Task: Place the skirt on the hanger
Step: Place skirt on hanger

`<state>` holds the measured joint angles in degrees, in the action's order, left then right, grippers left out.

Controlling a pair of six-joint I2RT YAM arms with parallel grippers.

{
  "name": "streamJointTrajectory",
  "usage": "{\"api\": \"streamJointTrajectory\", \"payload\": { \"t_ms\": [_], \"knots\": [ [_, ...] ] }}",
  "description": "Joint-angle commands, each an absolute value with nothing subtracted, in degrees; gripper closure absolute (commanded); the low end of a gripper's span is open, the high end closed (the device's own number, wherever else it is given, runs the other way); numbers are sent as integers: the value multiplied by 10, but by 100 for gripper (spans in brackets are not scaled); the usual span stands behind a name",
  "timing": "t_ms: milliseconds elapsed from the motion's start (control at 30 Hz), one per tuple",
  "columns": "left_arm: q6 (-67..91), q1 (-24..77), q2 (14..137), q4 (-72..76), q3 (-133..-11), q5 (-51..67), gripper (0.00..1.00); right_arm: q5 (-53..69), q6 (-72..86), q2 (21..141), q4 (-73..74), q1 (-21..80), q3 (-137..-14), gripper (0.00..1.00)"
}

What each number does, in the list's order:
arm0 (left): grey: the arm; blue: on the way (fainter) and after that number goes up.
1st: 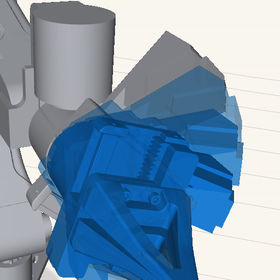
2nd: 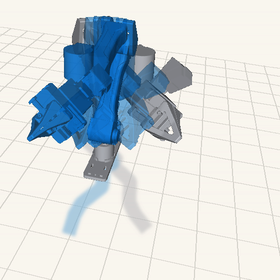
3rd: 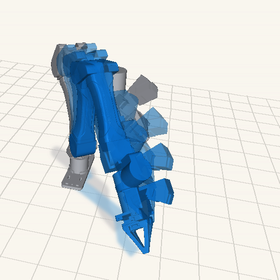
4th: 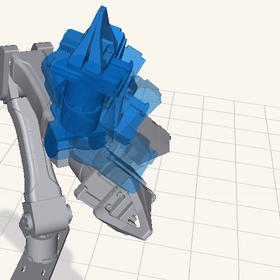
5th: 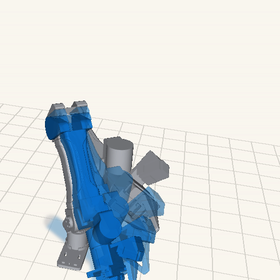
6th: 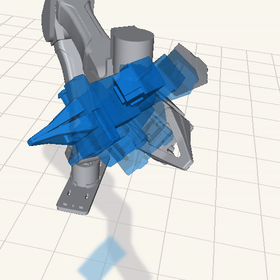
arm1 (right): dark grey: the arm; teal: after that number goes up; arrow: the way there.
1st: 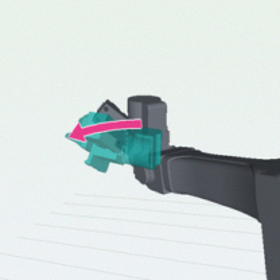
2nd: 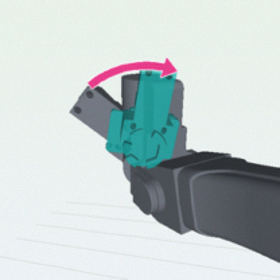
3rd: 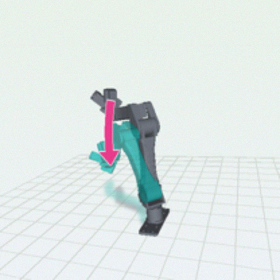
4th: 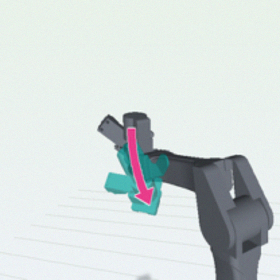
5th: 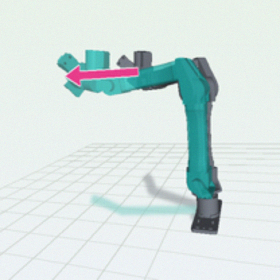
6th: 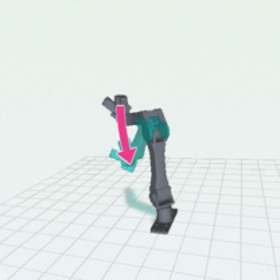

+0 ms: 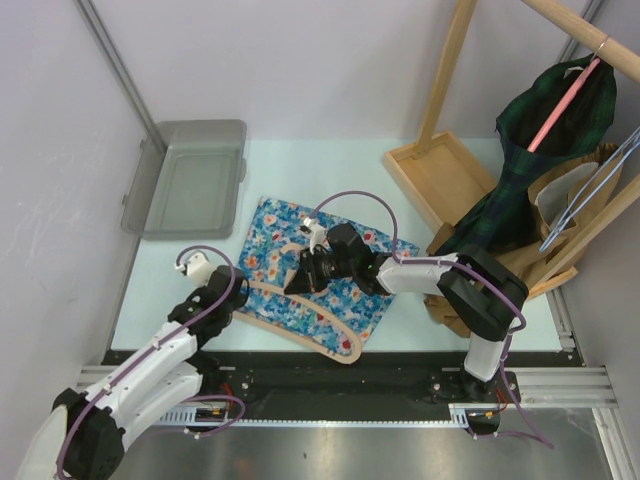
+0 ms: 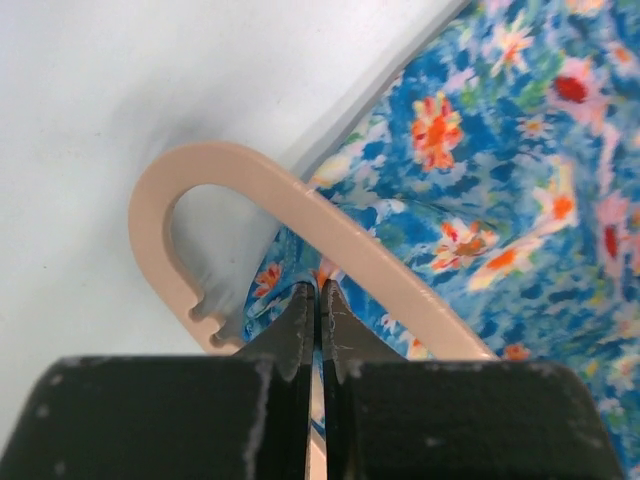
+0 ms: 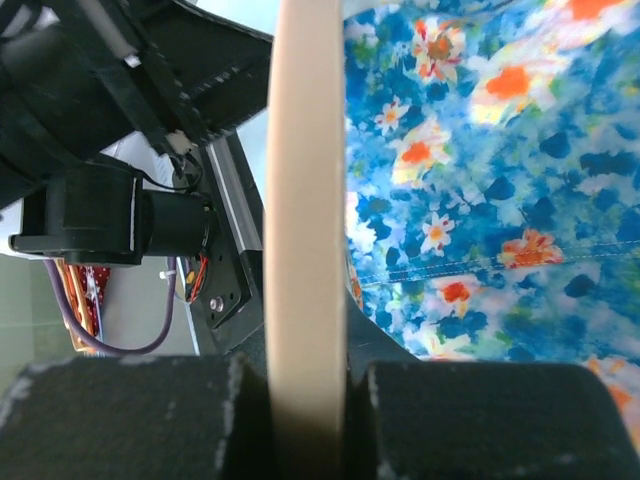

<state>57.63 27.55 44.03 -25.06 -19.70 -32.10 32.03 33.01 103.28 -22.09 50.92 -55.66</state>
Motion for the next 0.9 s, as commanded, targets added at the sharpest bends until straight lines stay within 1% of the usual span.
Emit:
{"api": "streamJointTrajectory", "payload": {
  "t_ms": [0, 267, 567, 633, 867],
  "knots": [
    [558, 272, 405, -275, -251, -324, 100, 322, 323, 1035, -233, 519, -567, 100],
    [539, 272, 373, -339, -325, -355, 100, 267, 311, 1029, -246, 526, -527, 100],
    [512, 264, 404, -336, -365, -397, 100, 187, 259, 997, -209, 534, -487, 100],
    [502, 257, 411, -329, -373, -402, 100, 169, 254, 986, -207, 533, -475, 100],
    [457, 184, 435, -286, -398, -374, 100, 120, 212, 956, -192, 535, -450, 100]
  ]
}}
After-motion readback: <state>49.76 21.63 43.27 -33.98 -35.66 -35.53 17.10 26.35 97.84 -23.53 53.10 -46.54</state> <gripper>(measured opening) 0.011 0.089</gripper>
